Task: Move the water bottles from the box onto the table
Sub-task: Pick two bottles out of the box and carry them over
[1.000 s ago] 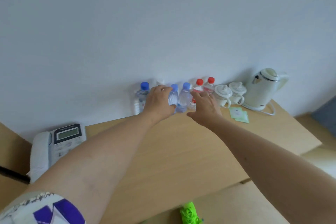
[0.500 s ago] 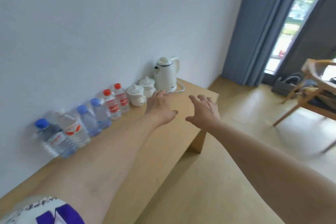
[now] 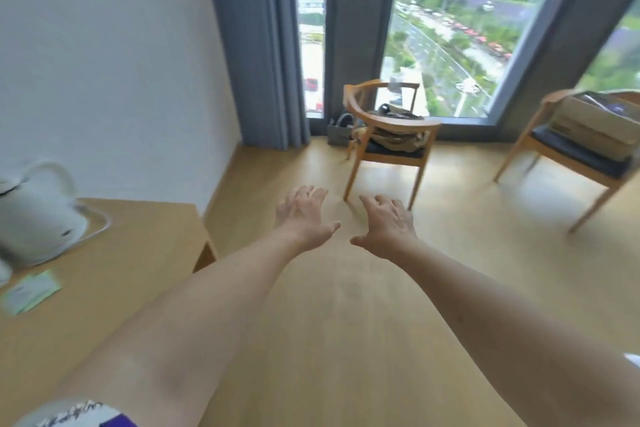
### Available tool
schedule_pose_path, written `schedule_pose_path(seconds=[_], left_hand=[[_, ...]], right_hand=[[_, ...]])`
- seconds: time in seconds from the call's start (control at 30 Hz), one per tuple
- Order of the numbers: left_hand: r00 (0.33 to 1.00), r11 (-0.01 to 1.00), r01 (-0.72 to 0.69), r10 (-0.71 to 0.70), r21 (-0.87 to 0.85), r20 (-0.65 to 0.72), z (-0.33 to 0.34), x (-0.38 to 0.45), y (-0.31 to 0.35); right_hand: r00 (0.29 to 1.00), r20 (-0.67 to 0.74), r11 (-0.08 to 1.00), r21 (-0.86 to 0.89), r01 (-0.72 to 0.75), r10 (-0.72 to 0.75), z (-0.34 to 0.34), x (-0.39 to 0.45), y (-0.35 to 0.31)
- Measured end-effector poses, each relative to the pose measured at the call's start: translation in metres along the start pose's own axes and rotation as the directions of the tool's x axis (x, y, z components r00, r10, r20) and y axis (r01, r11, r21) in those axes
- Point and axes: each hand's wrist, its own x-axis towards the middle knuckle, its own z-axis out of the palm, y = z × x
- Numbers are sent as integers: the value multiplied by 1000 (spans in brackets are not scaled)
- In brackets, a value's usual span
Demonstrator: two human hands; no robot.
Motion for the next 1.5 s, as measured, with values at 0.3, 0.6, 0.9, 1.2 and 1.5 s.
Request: schedule_pose_path(seconds=[0.3, 0.6, 0.9, 1.2, 1.5], left_hand=[[945, 958, -288, 283, 6, 164, 76, 116, 156], [835, 867, -494, 494, -65, 244, 137, 275, 285], [741, 768, -638, 631, -54, 231, 154, 443, 435], [631, 708, -698, 679, -108, 376, 251, 528, 565], [706, 768, -619, 635, -162, 313, 291, 650, 745]], right_hand=[[940, 11, 937, 68, -341, 341, -9, 28, 168], [805, -12, 804, 70, -591, 593, -32, 119, 313], [623, -65, 623, 186, -760, 779, -94, 212, 444], [542, 1, 527, 233, -817, 840, -87, 283, 606], [581, 31, 554, 264, -789, 813, -142, 373, 795]])
